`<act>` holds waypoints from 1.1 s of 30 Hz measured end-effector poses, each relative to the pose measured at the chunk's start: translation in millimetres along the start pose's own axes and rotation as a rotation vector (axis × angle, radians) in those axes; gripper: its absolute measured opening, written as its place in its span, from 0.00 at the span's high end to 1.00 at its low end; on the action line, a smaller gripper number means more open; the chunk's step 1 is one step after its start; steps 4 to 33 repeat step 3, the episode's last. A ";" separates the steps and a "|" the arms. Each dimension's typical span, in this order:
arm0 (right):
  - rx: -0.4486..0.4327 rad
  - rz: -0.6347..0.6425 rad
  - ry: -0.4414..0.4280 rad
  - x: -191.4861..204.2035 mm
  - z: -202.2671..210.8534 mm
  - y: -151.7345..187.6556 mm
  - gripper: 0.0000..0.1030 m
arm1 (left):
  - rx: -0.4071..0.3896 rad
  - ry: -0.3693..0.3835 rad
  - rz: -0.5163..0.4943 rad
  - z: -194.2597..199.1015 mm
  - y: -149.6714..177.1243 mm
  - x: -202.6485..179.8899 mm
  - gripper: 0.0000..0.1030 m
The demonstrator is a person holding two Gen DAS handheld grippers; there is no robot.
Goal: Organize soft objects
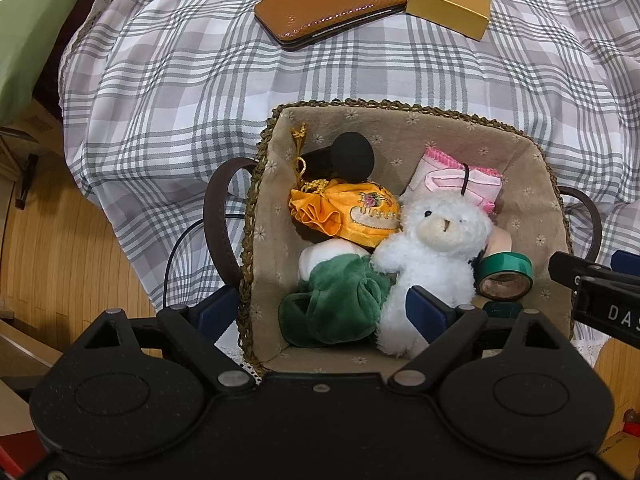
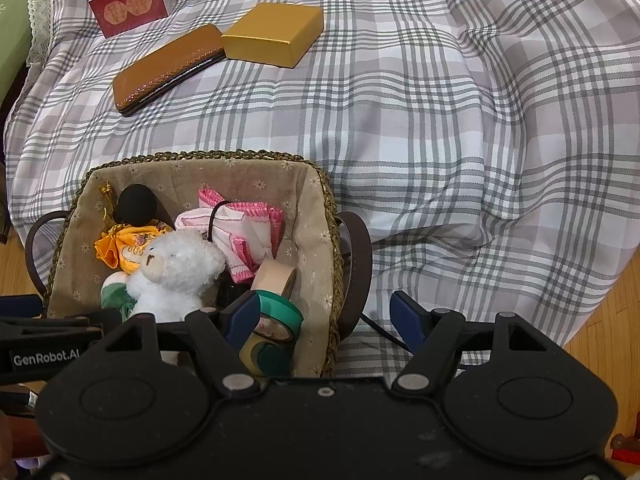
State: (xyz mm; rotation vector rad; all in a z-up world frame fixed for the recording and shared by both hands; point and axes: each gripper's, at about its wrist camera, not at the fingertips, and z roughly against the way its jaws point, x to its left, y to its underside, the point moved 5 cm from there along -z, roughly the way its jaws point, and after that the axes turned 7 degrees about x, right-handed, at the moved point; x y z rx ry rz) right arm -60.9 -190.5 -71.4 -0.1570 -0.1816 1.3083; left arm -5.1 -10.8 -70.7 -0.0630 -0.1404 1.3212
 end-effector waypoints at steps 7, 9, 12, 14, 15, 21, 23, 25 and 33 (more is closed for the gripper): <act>0.000 0.001 0.000 0.0 0.0 0.0 0.32 | -0.002 0.000 -0.002 0.5 0.2 -0.1 0.14; 0.000 0.001 0.000 0.0 0.0 0.0 0.32 | -0.002 0.000 -0.002 0.5 0.2 -0.1 0.14; 0.000 0.001 0.000 0.0 0.0 0.0 0.32 | -0.002 0.000 -0.002 0.5 0.2 -0.1 0.14; 0.000 0.001 0.000 0.0 0.0 0.0 0.32 | -0.002 0.000 -0.002 0.5 0.2 -0.1 0.14; 0.000 0.001 0.000 0.0 0.0 0.0 0.32 | -0.002 0.000 -0.002 0.5 0.2 -0.1 0.14; 0.000 0.001 0.000 0.0 0.0 0.0 0.32 | -0.002 0.000 -0.002 0.5 0.2 -0.1 0.14; 0.000 0.001 0.000 0.0 0.0 0.0 0.32 | -0.002 0.000 -0.002 0.5 0.2 -0.1 0.14; 0.000 0.001 0.000 0.0 0.0 0.0 0.32 | -0.002 0.000 -0.002 0.5 0.2 -0.1 0.14; 0.000 0.001 0.000 0.0 0.0 0.0 0.32 | -0.002 0.000 -0.002 0.5 0.2 -0.1 0.14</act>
